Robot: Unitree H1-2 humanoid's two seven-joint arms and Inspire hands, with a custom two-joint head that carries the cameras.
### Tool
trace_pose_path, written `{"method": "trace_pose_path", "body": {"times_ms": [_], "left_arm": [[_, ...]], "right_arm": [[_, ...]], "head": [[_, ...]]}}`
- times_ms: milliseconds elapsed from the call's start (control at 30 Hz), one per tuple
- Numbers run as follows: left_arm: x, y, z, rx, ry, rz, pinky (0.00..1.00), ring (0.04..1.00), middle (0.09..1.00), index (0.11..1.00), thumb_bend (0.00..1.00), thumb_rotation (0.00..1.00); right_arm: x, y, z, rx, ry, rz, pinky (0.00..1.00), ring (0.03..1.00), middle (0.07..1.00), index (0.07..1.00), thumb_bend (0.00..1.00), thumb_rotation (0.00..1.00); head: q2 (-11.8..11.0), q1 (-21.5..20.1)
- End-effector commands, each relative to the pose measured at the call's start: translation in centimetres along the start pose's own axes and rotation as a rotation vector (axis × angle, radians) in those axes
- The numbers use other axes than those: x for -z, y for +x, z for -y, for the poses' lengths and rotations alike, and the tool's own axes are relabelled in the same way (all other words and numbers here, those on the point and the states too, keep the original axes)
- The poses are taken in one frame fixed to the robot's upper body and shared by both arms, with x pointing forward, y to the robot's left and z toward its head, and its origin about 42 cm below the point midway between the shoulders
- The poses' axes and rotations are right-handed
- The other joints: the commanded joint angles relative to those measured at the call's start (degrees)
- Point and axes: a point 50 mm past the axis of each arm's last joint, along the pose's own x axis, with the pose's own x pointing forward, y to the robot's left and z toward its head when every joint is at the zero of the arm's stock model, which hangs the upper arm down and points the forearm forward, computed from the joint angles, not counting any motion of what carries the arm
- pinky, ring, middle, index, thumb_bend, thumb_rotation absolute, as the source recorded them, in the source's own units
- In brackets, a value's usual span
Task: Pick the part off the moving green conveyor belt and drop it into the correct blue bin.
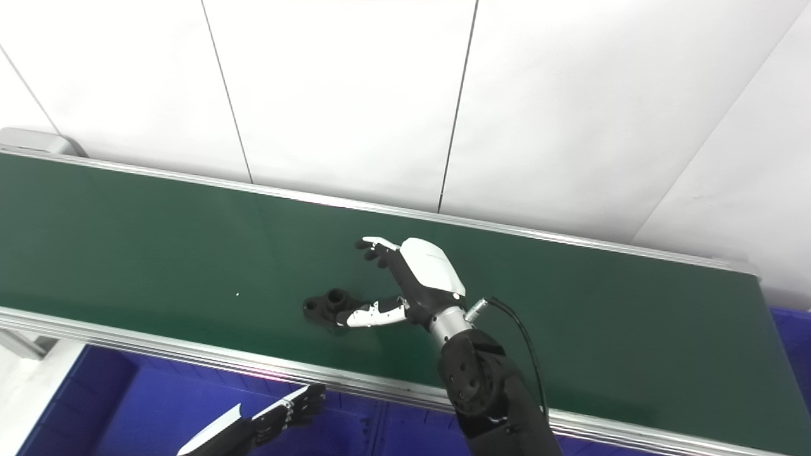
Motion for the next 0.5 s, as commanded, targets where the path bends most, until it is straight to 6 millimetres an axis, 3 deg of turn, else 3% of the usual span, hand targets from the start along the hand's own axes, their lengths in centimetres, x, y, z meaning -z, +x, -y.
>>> {"method": "trace_pose_path", "body": {"times_ms": [0, 233, 400, 467], "left_arm": [[-1.1, 0.0, -0.5, -0.014, 0.024, 0.065, 0.89, 0.932, 0.969, 0.976, 0.77, 0.63], [-1.1, 0.1, -0.4, -0.017, 0.019, 0.071, 0.89, 0.931, 0.965, 0.973, 0.77, 0.62], [-1.3, 0.1, -0.3, -0.016, 0.018, 0.075, 0.90, 0.937, 0.972, 0.978, 0.77, 0.63], [-1.3, 0.1, -0.3, -0.015, 0.015, 0.079, 0.91, 0.940, 0.973, 0.977, 0.76, 0.61]], "right_arm": [[-1.1, 0.9, 1.1, 0.023, -0.036, 0.030, 0.75, 0.783, 0.806, 0.839, 0.80, 0.31], [-0.4, 1.0, -0.3, -0.026, -0.090, 0.016, 0.78, 0.803, 0.817, 0.841, 0.81, 0.28], [0.5, 0.4, -1.1, -0.040, -0.142, 0.015, 0.74, 0.783, 0.797, 0.812, 0.79, 0.16], [1.1, 0.1, -1.2, -0.050, -0.179, 0.022, 0.67, 0.730, 0.756, 0.783, 0.78, 0.06]], "head": [[0.07, 0.03], [0.29, 0.07], [0.64, 0.05], [0.78, -0.02]]}}
